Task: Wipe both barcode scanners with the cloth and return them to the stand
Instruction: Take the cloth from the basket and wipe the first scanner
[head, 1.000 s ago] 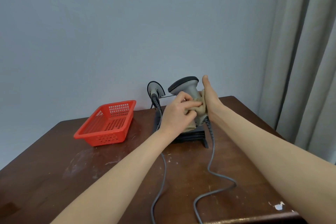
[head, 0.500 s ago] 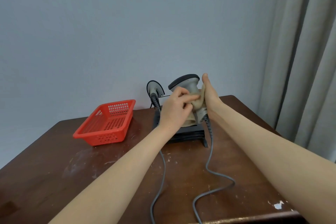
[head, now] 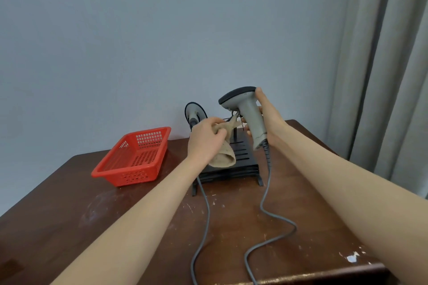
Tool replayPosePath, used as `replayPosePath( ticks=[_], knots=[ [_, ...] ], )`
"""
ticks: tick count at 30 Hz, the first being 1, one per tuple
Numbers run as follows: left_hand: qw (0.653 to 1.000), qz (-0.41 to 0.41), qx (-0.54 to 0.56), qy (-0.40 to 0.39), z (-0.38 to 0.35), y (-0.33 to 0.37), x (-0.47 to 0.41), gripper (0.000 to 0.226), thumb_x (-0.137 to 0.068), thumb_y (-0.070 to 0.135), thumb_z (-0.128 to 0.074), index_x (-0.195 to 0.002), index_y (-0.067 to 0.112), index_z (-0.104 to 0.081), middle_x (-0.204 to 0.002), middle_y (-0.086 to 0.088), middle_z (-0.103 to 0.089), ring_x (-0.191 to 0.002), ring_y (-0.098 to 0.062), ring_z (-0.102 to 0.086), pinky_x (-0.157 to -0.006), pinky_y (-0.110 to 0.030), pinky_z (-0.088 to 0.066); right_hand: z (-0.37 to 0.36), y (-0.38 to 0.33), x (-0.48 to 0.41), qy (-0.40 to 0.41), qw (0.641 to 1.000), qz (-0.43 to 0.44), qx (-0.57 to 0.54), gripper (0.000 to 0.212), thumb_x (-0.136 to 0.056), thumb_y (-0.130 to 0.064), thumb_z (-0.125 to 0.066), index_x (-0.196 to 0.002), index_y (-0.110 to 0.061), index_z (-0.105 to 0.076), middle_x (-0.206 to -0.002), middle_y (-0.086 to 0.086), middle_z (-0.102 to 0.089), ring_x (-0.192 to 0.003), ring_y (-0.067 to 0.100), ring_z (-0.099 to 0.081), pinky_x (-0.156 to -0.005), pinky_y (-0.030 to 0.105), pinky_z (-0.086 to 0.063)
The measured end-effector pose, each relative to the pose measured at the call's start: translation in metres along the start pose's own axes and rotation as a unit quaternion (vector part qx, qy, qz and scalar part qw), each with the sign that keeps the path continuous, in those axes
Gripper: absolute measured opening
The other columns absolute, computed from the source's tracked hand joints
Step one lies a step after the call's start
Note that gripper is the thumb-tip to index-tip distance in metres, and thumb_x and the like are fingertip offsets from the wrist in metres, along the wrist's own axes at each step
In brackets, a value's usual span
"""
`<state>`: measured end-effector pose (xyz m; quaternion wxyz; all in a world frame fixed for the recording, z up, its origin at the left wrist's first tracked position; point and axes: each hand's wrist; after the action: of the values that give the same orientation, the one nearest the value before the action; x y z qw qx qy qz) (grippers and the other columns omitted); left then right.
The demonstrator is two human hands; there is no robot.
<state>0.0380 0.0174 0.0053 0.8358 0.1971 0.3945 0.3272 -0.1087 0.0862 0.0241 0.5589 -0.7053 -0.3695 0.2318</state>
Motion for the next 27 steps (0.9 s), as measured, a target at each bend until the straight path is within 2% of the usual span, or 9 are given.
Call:
replayPosePath(
  ticks=[2, 4, 7, 10, 14, 19, 21, 24, 27],
  knots=[
    [0.996, 0.087, 0.002, -0.022, -0.004, -0.002, -0.006, 0.031, -0.085, 0.015, -0.054, -0.117, 0.014, -0.056, -0.11, -0.002, -0.058, -0.097, -0.017, -0.053, -0.08, -0.028, -0.042, -0.002, 0.0, 0.0, -0.008, 1.0, 0.001, -0.003, 0.061, -0.078, -0.066, -0.059, -0.094, -0.008, -0.063, -0.067, 0.008, -0.063, -0.052, 0.021, -0.057, -0.055, 0.03, -0.049],
    [0.986, 0.159, 0.05, -0.028, -0.007, -0.001, -0.01, 0.032, -0.085, 0.015, -0.057, -0.117, 0.01, -0.053, -0.114, -0.005, -0.057, -0.103, -0.02, -0.053, -0.084, -0.03, -0.043, -0.004, 0.001, 0.002, -0.021, 1.0, 0.004, -0.012, 0.055, -0.078, -0.063, -0.061, -0.091, -0.009, -0.063, -0.065, 0.006, -0.062, -0.054, 0.02, -0.057, -0.054, 0.029, -0.05],
    [0.95, 0.234, 0.205, -0.031, -0.01, 0.006, -0.013, 0.019, -0.083, 0.012, -0.066, -0.099, 0.014, -0.055, -0.107, -0.009, -0.06, -0.101, -0.025, -0.058, -0.091, -0.039, -0.049, -0.008, 0.004, 0.003, -0.053, 0.998, -0.017, -0.024, 0.059, -0.076, -0.065, -0.063, -0.097, -0.01, -0.064, -0.071, 0.005, -0.064, -0.057, 0.018, -0.059, -0.051, 0.027, -0.049],
    [0.926, 0.25, 0.28, -0.041, -0.014, 0.017, -0.014, 0.017, -0.082, 0.009, -0.067, -0.08, 0.015, -0.051, -0.084, -0.007, -0.06, -0.082, -0.022, -0.06, -0.08, -0.036, -0.05, -0.013, 0.008, 0.003, -0.084, 0.995, -0.043, -0.01, 0.076, -0.068, -0.071, -0.065, -0.106, -0.006, -0.067, -0.072, 0.007, -0.066, -0.053, 0.016, -0.061, -0.046, 0.025, -0.049],
    [0.891, 0.28, 0.35, -0.075, -0.015, 0.028, -0.01, 0.013, -0.089, 0.006, -0.059, -0.077, 0.011, -0.057, -0.066, -0.004, -0.06, -0.062, -0.017, -0.058, -0.065, -0.029, -0.05, -0.017, 0.01, 0.003, -0.088, 0.995, -0.039, -0.029, 0.07, -0.072, -0.068, -0.064, -0.105, -0.006, -0.066, -0.072, 0.007, -0.066, -0.051, 0.016, -0.06, -0.044, 0.025, -0.049],
    [0.867, 0.257, 0.412, -0.115, -0.015, 0.032, -0.006, 0.017, -0.09, 0.01, -0.053, -0.074, 0.01, -0.059, -0.063, -0.003, -0.061, -0.065, -0.02, -0.058, -0.075, -0.032, -0.047, -0.015, 0.01, -0.001, -0.067, 0.997, -0.019, -0.026, 0.081, -0.066, -0.071, -0.064, -0.111, -0.004, -0.064, -0.076, 0.009, -0.064, -0.053, 0.018, -0.06, -0.049, 0.027, -0.048],
    [0.881, 0.253, 0.387, -0.103, -0.014, 0.04, -0.002, 0.015, -0.089, 0.016, -0.051, -0.074, 0.013, -0.054, -0.064, -0.002, -0.057, -0.065, -0.019, -0.054, -0.068, -0.029, -0.044, -0.015, 0.011, -0.001, -0.055, 0.998, -0.017, -0.037, 0.078, -0.067, -0.07, -0.064, -0.111, -0.005, -0.065, -0.079, 0.01, -0.067, -0.06, 0.021, -0.063, -0.053, 0.029, -0.051],
    [0.932, 0.193, 0.304, -0.042, -0.019, 0.046, 0.005, 0.014, -0.085, 0.025, -0.051, -0.079, 0.014, -0.056, -0.081, -0.006, -0.06, -0.07, -0.018, -0.056, -0.059, -0.027, -0.043, -0.019, 0.013, -0.002, -0.021, 0.999, 0.0, -0.035, 0.068, -0.075, -0.068, -0.059, -0.107, -0.008, -0.065, -0.095, 0.013, -0.07, -0.079, 0.027, -0.068, -0.075, 0.039, -0.056],
    [0.944, 0.171, 0.273, -0.072, -0.02, 0.047, 0.01, 0.018, -0.081, 0.025, -0.059, -0.087, 0.009, -0.065, -0.084, -0.009, -0.069, -0.068, -0.023, -0.064, -0.054, -0.03, -0.053, -0.023, 0.012, -0.002, 0.019, 0.999, 0.007, -0.037, 0.068, -0.077, -0.074, -0.05, -0.097, -0.01, -0.065, -0.094, 0.012, -0.071, -0.083, 0.028, -0.068, -0.085, 0.041, -0.054]
  ],
)
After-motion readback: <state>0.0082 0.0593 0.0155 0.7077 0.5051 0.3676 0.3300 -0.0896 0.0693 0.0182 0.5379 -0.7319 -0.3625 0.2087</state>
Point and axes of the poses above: each hand's wrist, its own x-axis away from the middle knuckle, its own z-axis out of the back of the hand, y = z × x
